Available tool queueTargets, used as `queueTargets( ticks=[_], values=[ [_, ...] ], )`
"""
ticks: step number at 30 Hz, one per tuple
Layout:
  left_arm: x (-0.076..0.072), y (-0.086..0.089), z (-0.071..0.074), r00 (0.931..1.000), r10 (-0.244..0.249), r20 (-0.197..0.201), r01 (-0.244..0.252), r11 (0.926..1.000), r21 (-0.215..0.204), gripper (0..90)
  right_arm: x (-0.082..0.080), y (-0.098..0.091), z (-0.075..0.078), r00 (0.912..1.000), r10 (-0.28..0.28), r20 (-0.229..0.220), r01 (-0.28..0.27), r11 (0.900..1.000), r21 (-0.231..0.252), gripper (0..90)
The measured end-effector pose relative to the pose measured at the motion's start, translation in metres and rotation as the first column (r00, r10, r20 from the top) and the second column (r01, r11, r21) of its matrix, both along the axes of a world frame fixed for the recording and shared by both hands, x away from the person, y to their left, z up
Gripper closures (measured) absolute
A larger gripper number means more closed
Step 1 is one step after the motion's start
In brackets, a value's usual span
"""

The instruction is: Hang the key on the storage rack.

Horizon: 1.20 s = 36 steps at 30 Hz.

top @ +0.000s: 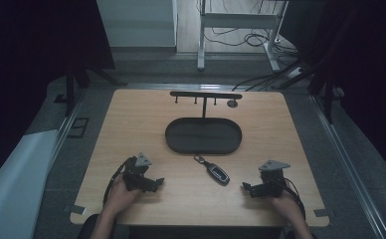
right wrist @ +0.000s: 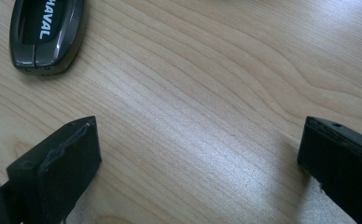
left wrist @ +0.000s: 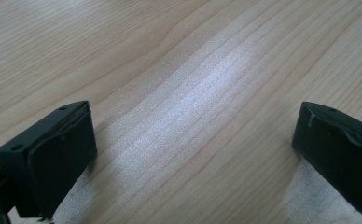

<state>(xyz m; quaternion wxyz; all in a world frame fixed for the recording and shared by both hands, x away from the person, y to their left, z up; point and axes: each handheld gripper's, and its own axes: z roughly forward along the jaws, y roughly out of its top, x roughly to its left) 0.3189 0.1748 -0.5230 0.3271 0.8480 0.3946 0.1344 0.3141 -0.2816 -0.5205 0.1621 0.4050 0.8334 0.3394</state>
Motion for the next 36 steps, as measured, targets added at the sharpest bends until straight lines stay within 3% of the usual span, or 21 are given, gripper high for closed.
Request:
queueTargets(
  ticks=[19, 30, 36],
  values=[
    [0.0002, 0.0000, 0.0000, 1.0000, -0.002, 0.000, 0.002, 1.0000, 0.000, 0.0, 0.0010, 0.0003, 0.0010, 0.9999, 0.005, -0.010, -0.005, 1.0000, -0.008, 0.0],
    [0.0002, 0.0000, 0.0000, 1.0000, -0.002, 0.000, 0.002, 1.0000, 0.000, 0.0, 0.0023, 0.0009, 0.0054, 0.9994, 0.011, -0.033, -0.012, 0.9998, -0.016, 0.0],
    [0.0001, -0.0001, 0.0000, 1.0000, -0.001, 0.000, 0.001, 1.0000, 0.000, 0.0, 0.0034, 0.0036, 0.0087, 0.9967, 0.044, -0.067, -0.047, 0.9981, -0.041, 0.0]
  ],
)
